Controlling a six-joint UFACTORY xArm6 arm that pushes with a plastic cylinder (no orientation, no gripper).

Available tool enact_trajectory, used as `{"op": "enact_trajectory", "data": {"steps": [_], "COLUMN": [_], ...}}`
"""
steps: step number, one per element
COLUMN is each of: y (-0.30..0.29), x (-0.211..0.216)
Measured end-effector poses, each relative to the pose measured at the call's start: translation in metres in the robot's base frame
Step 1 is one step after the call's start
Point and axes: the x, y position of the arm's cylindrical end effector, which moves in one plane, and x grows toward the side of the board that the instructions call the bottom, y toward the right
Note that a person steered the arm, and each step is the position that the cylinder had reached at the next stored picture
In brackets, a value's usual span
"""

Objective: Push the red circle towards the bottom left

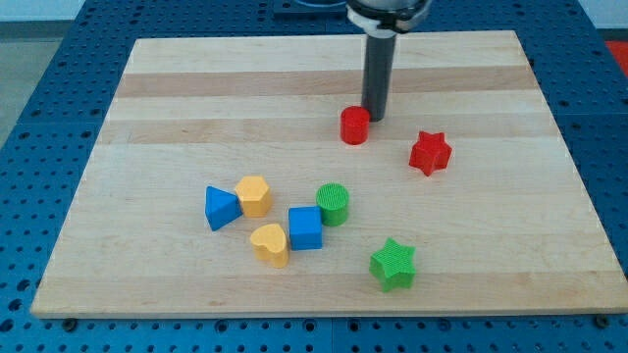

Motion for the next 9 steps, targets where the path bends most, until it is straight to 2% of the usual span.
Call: {"op": "enact_trajectory", "data": {"steps": [1, 2, 3, 4, 6, 9], "y": [-0.016, -0.018, 0.008, -0.009, -0.073, -0.103], "x": [0.02, 0.023, 0.04, 0.052, 0.052, 0.025]}}
